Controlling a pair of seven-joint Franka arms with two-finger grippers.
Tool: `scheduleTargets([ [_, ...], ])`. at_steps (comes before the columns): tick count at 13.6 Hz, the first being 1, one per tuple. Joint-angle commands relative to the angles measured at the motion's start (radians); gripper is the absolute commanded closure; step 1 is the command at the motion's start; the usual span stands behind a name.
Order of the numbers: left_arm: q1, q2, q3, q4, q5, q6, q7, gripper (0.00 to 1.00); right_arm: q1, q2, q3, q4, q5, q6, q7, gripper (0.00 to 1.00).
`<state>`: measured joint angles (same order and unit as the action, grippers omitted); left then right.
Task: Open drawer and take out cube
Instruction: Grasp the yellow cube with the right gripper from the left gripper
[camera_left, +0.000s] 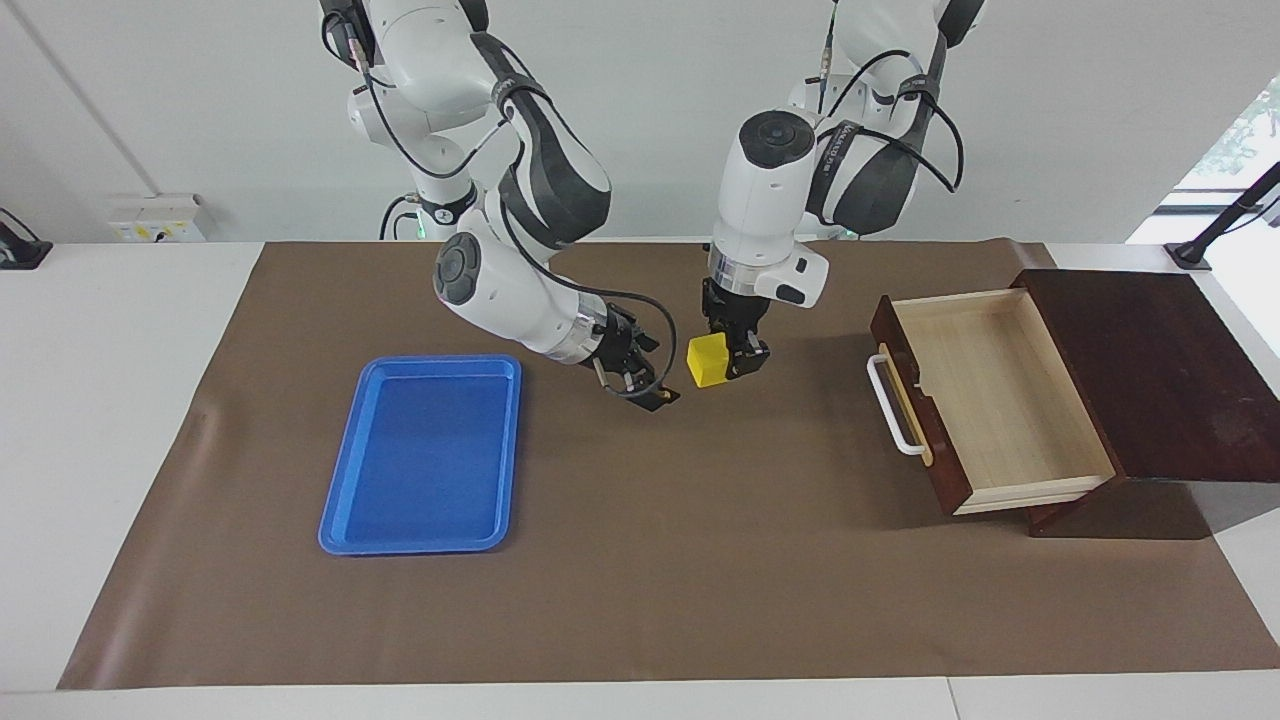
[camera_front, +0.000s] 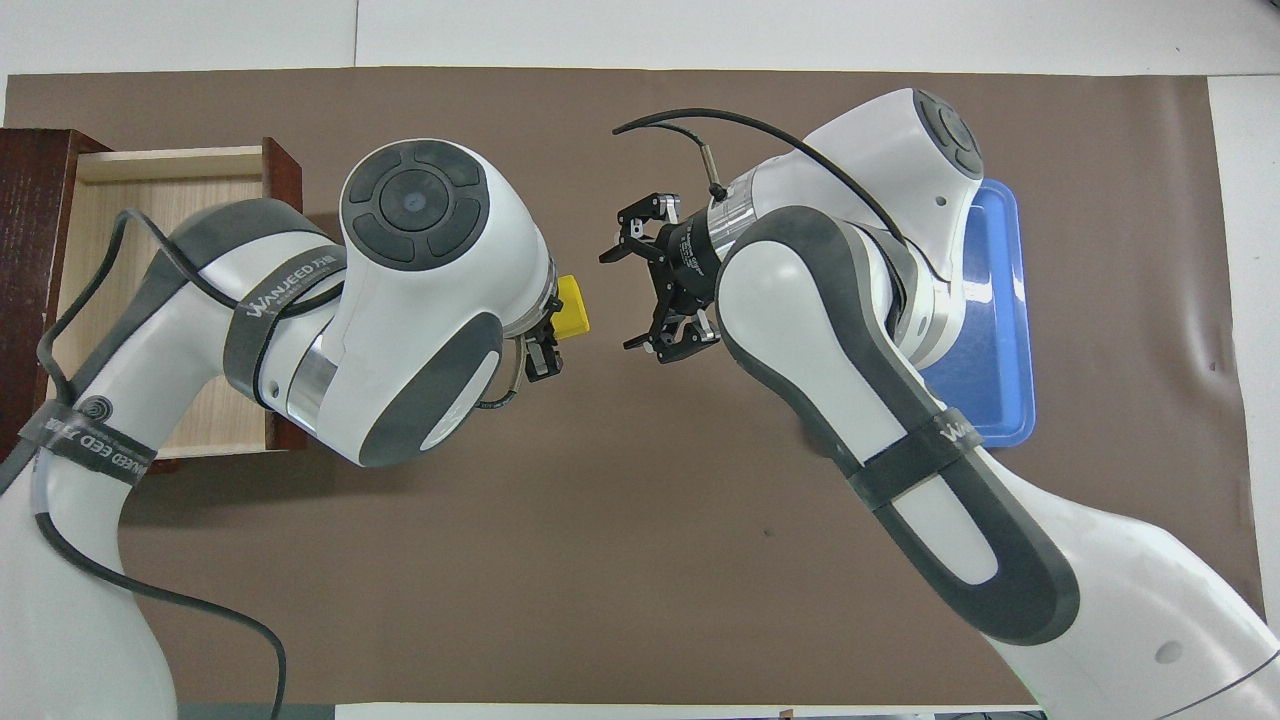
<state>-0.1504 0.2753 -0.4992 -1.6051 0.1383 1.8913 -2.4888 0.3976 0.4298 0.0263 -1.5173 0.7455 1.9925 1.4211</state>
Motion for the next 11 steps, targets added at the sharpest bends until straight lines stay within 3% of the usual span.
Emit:
scheduleTargets([
  [1, 0.005, -0.022, 0.001, -0.027, 0.014, 0.019, -0.012, 1.00, 0.018, 0.064, -0.006, 0.086, 0.006, 0.003, 0.041, 0.07],
  [5, 0.005, -0.022, 0.001, -0.027, 0.014, 0.018, -0.012, 1.00, 0.046, 0.138, -0.006, 0.198, -0.011, 0.003, 0.122, 0.08],
  [11, 0.008, -0.022, 0.001, -0.027, 0.014, 0.022, -0.012, 1.00, 0.060, 0.132, -0.005, 0.192, -0.034, -0.007, 0.128, 0.08],
])
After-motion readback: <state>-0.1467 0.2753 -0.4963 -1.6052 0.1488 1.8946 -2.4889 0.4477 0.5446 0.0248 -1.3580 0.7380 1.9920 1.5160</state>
